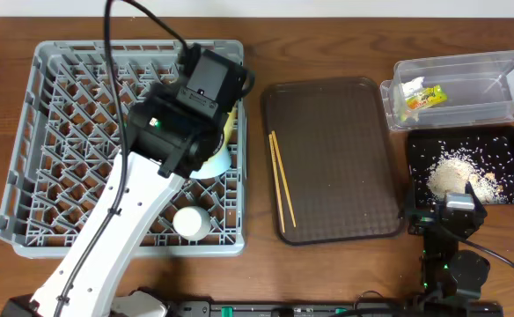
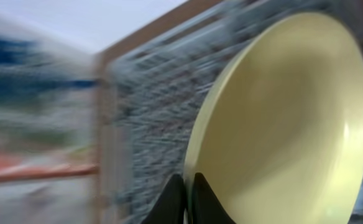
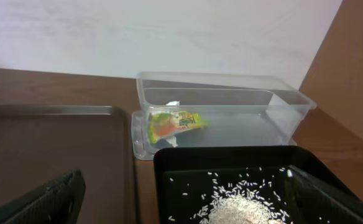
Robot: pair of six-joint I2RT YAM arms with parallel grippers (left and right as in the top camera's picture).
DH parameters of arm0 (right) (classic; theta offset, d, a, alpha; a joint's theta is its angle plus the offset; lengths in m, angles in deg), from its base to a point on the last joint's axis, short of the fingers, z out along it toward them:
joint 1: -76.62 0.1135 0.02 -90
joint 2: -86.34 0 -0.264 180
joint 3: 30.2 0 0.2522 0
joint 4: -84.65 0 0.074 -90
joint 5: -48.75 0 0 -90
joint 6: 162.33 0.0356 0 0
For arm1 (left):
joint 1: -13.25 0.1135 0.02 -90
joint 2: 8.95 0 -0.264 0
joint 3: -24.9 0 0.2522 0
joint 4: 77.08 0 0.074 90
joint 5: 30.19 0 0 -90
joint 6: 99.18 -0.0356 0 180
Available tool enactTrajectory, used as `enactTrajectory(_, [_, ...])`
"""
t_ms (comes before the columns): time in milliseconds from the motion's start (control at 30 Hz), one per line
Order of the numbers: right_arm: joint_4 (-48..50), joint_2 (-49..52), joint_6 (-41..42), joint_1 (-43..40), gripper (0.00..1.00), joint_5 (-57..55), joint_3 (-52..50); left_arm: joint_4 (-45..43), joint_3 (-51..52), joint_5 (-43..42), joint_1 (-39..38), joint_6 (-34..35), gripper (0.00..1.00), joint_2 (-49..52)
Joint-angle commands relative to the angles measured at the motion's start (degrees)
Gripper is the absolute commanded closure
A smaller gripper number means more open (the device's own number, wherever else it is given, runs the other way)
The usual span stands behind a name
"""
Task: Sort waste into correct bins and load items into the dishwasher
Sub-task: 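Carry the yellow plate into the dish rack, then stand the yellow plate upright in the rack and open the left gripper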
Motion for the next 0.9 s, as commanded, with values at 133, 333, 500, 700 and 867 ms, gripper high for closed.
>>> enactTrajectory(133, [0.0, -0.4, 0.6, -0.7, 0.01, 0.0, -0.2, 2.3, 6.5, 29.7, 1.6, -0.2, 0.94, 0.8])
enactTrajectory(333, [0.0, -0.4, 0.6, -0.7, 0.01, 0.0, -0.2, -2.9, 15.0, 30.3, 7.6, 1.1, 0.94, 0.8])
enactTrajectory(500, [0.0, -0.4, 0.6, -0.7, 0.01, 0.0, -0.2, -10.7, 20.3, 34.2, 12.5, 0.3, 0.94, 0.8])
enactTrajectory(700, [0.0, -0.4, 0.6, -0.7, 0.01, 0.0, -0.2, -19.4, 20.6, 34.2, 15.5, -11.3, 0.94, 0.8])
enactTrajectory(867, [0.0, -0.4, 0.6, -0.7, 0.01, 0.0, -0.2, -23.1, 20.6, 33.7, 15.6, -17.2, 0.94, 0.8])
